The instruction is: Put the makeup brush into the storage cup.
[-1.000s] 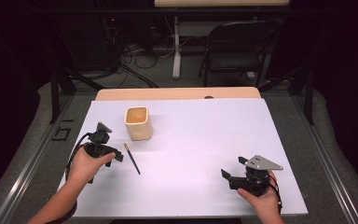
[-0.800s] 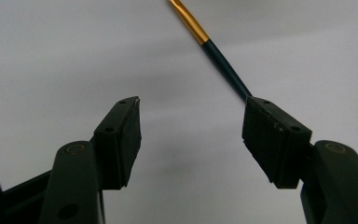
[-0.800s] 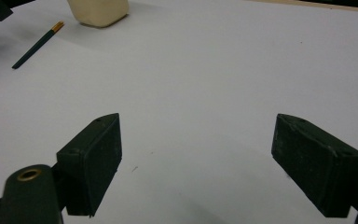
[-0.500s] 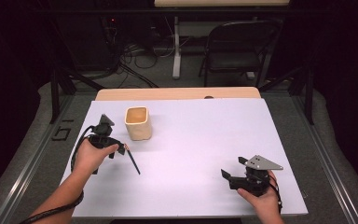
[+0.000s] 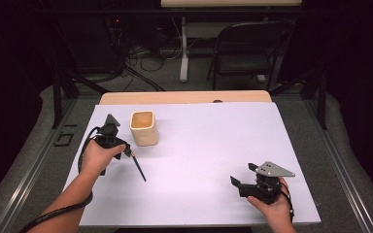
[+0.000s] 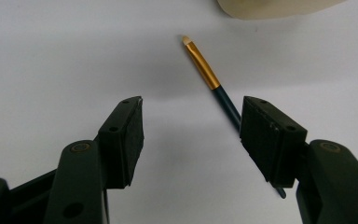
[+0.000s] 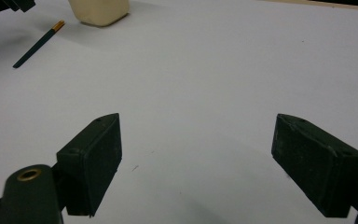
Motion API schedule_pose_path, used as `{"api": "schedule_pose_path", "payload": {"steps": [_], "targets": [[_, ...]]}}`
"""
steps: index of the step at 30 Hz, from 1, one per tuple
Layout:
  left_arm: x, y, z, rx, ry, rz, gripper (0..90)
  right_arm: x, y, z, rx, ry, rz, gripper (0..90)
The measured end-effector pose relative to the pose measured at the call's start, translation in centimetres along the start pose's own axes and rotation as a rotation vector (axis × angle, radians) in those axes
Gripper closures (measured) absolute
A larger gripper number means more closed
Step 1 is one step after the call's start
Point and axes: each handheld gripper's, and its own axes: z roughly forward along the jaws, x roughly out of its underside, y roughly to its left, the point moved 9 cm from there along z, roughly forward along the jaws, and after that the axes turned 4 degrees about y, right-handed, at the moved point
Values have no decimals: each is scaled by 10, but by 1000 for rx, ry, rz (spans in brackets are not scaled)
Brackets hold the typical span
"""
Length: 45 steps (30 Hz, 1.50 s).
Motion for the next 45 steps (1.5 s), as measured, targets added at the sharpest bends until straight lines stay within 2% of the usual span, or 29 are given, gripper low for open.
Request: {"api": "schedule_pose_path", "payload": {"steps": [6, 9, 10, 14, 19, 24, 26, 32, 37, 39, 45], "targets": [[-1, -4, 0, 1, 7, 15, 405, 0, 0, 0, 0, 0, 0, 157], [-2, -7, 1, 5, -1, 7, 405, 0, 0, 0, 0, 1, 2, 157], [-1, -7, 1, 1, 11, 21, 405, 0, 0, 0, 0, 1, 2, 157], [-2, -13, 3, 8, 3, 24, 407, 0, 0, 0, -1, 1, 1, 157], [-2, -19, 6, 4, 19, 43, 411, 0, 0, 0, -1, 2, -1, 157], [-3, -21, 8, 4, 17, 23, 420, 0, 0, 0, -2, -1, 0, 157], [-4, -20, 9, -6, 15, 35, 424, 0, 0, 0, -3, -1, 0, 157], [-5, -21, 12, -7, 18, 18, 440, 0, 0, 0, -3, 0, 0, 157], [-6, -22, 15, -12, 24, 1, 449, 0, 0, 0, -3, 0, 1, 158], [-6, -21, 16, -16, 34, 12, 456, 0, 0, 0, -6, -3, 1, 158], [-6, -21, 21, -12, 50, -15, 493, 0, 0, 0, -7, 0, -1, 160]]}}
